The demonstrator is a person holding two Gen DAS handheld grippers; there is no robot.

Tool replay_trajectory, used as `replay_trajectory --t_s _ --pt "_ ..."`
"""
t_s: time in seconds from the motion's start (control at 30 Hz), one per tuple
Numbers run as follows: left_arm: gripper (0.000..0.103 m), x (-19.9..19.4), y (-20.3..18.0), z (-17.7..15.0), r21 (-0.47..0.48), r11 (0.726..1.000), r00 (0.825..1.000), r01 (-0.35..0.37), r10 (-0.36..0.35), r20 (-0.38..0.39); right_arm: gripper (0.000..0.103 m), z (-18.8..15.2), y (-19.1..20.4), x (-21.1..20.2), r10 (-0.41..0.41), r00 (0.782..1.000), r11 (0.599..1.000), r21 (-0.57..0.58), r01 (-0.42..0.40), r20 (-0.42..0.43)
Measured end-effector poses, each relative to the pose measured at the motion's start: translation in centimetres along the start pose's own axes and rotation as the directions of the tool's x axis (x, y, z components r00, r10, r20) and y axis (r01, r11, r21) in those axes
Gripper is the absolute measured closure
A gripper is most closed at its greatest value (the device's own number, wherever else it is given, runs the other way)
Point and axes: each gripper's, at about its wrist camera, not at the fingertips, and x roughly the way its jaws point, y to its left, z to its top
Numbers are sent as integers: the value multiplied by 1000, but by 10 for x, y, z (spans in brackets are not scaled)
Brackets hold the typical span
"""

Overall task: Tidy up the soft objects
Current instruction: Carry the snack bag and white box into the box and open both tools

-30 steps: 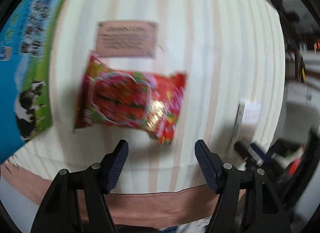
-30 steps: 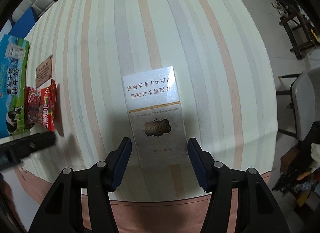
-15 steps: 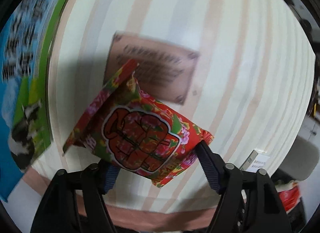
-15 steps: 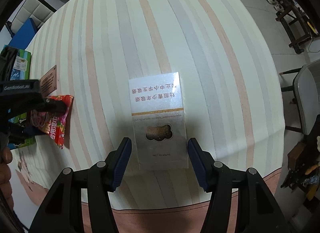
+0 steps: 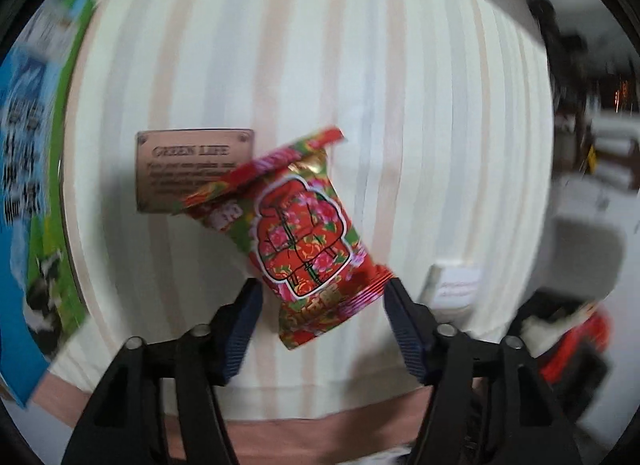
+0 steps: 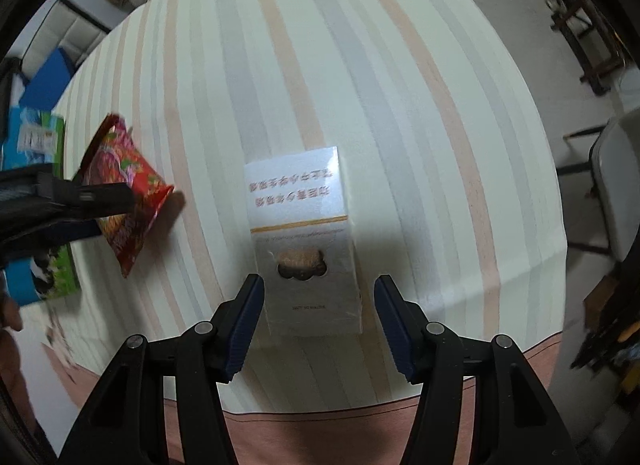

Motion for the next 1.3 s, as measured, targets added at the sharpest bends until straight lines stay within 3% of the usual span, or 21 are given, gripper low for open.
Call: replay_trajectory --t_s 0.13,0.23,0.27,0.4,0.5,0.57,0.6,0.7,0.87,1.03,1.17,1.3 --pt "33 6 8 15 -83 995 999 -50 49 -7 42 9 -9 1 37 999 997 63 -37 -3" --pt "30 31 5 26 -97 988 991 -122 117 -60 42 11 -8 6 32 999 997 71 -31 -10" --pt "24 36 1 28 -95 987 990 -129 123 -66 42 9 -8 8 32 999 997 72 -31 -14" --pt "24 40 -23 37 16 971 970 -239 240 -45 41 20 -10 18 32 999 996 88 -30 -22" --pt "31 45 -41 29 135 939 949 -316 315 27 41 24 -2 19 -9 1000 998 59 9 -7" --pt "43 47 -51 18 183 929 947 -322 316 62 40 24 5 20 -50 999 998 32 50 -4" --pt "55 48 -53 11 198 925 946 -325 318 71 40 25 9 21 -74 997 997 16 74 -6" --pt "59 51 -61 -4 238 911 942 -337 324 91 43 22 27 25 -170 985 984 -58 171 12" --pt "60 46 -41 -29 231 926 953 -300 282 108 44 15 38 27 -156 988 985 -64 157 20" --pt "60 25 -25 -63 243 950 978 -198 172 121 45 4 32 -1 -62 997 998 -24 63 42" --pt "60 -22 -15 -91 270 956 982 -115 68 174 45 -5 36 -39 14 996 1000 -29 -12 84" --pt "60 -86 22 -96 272 961 972 -51 -15 235 45 -19 62 -90 102 985 994 -62 -94 138"
